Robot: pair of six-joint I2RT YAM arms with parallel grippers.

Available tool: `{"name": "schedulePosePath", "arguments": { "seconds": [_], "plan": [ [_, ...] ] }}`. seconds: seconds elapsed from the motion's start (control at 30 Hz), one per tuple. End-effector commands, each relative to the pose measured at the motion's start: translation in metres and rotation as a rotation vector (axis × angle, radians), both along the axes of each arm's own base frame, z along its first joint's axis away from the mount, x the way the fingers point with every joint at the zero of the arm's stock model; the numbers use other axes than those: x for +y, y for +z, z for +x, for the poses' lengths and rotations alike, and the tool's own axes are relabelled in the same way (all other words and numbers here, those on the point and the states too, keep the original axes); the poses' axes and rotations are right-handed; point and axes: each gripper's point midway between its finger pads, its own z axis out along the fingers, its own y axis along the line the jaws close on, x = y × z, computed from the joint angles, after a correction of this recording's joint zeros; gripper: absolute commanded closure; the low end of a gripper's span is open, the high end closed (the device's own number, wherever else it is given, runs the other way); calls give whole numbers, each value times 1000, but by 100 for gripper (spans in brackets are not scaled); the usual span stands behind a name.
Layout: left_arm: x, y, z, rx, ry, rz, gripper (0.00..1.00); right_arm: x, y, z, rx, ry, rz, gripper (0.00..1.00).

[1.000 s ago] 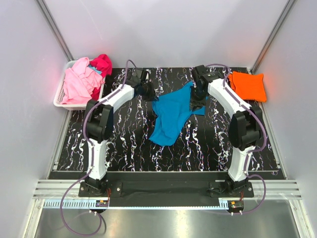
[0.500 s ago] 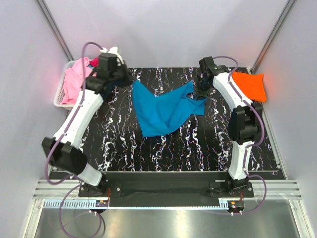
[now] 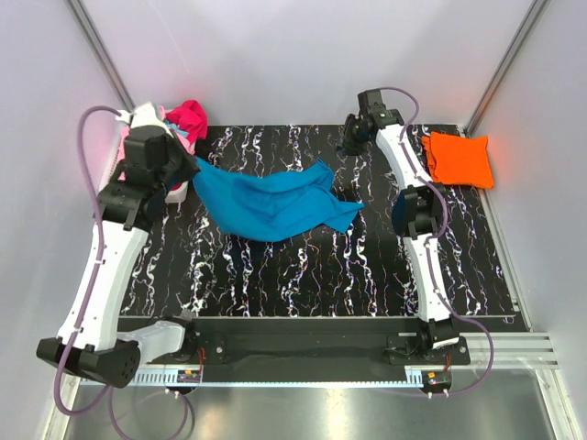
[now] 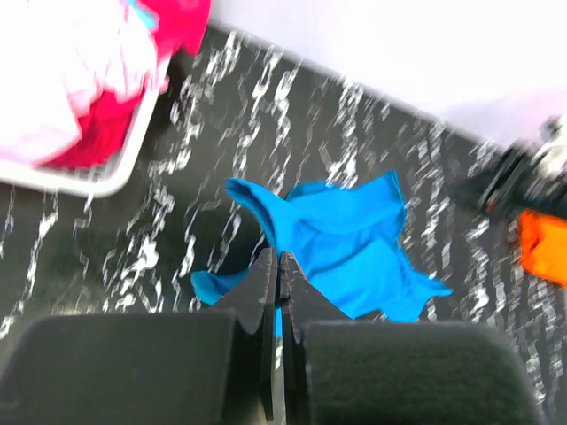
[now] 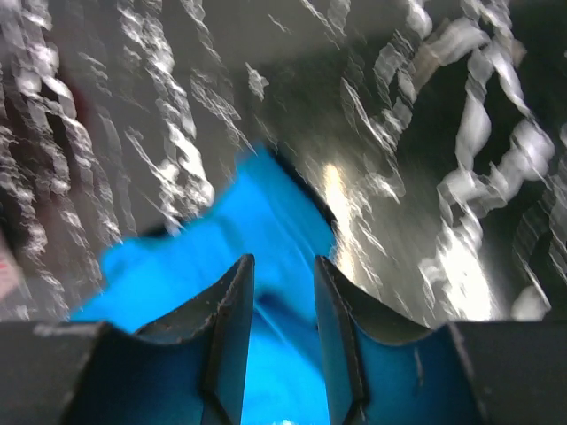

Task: Fold and stack the t-shirts
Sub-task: Flatten the tshirt out

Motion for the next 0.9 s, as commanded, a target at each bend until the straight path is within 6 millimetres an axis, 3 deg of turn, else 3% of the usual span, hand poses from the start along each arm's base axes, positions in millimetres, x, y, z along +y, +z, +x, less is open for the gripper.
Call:
{"name": "schedulePosePath", "arguments": {
  "seconds": [0.0, 0.03, 0.13, 0.3, 0.4, 0.6, 0.87],
  "plan": [
    [-2, -37, -2, 96, -2, -9, 100, 26, 14, 24, -82, 60, 145, 60],
    [-2, -41, -4, 103, 4, -19, 100, 31, 17, 34, -124, 66, 172, 59],
    [-1, -52, -10, 124, 6, -20, 100, 45, 3, 38, -129, 106, 241, 59],
    [-3, -65, -18, 167, 0, -31, 100, 51, -47, 27, -28, 129, 263, 62],
    [-6, -73, -18, 187, -8, -40, 100, 53, -58, 25, -21, 151, 259, 62],
    [-15, -81, -20, 219, -44, -76, 100, 55, -66, 32, -67, 191, 242, 59],
    [-21, -78, -22, 216, -72, -89, 100, 65, -58, 42, -153, 262, 272, 53]
  ]
}}
